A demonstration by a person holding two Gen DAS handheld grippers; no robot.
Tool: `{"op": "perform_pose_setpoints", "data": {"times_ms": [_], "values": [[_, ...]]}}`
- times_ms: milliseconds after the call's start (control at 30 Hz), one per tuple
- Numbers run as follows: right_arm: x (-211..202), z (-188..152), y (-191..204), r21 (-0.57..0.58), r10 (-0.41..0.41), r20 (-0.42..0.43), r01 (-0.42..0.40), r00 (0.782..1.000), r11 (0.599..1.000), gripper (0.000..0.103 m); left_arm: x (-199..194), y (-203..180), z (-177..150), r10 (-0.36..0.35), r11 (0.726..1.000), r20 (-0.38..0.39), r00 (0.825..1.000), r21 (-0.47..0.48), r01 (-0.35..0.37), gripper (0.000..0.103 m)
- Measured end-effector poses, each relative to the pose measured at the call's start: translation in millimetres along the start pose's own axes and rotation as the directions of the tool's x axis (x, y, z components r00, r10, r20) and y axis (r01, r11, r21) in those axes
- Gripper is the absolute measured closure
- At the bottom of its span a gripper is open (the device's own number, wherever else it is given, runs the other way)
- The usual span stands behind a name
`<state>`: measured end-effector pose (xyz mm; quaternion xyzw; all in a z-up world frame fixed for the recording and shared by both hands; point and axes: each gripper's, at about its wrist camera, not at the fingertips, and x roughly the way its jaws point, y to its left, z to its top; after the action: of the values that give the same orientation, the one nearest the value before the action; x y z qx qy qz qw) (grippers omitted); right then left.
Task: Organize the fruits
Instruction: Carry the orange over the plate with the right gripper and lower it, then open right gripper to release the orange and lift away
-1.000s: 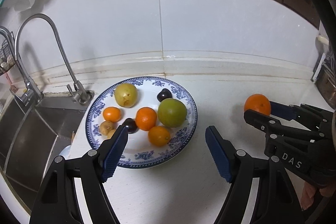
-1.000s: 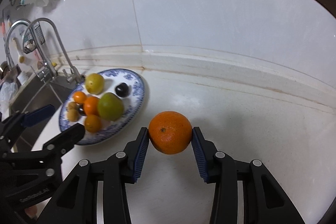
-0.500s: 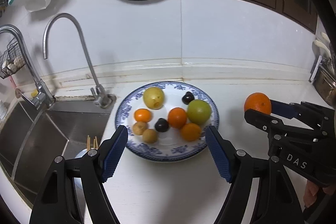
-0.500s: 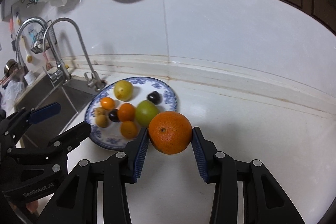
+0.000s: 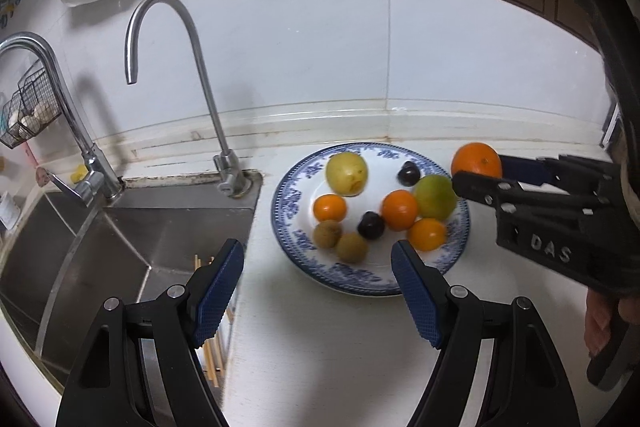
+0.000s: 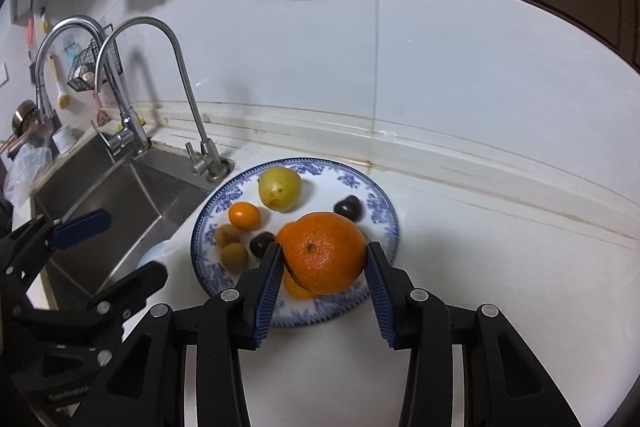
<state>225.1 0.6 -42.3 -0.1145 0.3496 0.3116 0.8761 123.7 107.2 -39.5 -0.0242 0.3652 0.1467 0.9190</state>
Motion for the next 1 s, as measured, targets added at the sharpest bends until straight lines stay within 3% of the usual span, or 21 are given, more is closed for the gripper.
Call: {"op": "perform_pose_setpoints", "data": {"times_ms": [567, 800, 900, 1000], "values": [[85.2, 27.5, 6.0, 0.009, 0.001, -0.087, 0.000, 0.996, 1.000, 0.060, 33.6, 15.5, 11.2, 0.016, 1.000, -0.035, 0.999, 0.016, -0.016, 0.028], [97.6, 27.4, 4.9, -0.003, 0.005, -0.103, -0.005, 0.995, 1.000, 0.060, 36.1, 14.4, 12.0, 0.009, 1.000, -0.039, 0.999, 0.013, -0.009, 0.028], [95.7, 26.6, 4.6, -0.007, -0.002, -0.089, 0.001, 0.996, 1.000, 0.050, 35.0, 15.3, 12.0, 0.002, 1.000, -0.038, 0.999, 0.005, -0.002, 0.028], [89.4, 27.6, 5.4, -0.020, -0.016, -0.070, 0.015, 0.997, 1.000, 0.048, 32.1, 15.9, 11.0, -0.007, 1.000, -0.036, 0.999, -0.004, 0.007, 0.028]]}}
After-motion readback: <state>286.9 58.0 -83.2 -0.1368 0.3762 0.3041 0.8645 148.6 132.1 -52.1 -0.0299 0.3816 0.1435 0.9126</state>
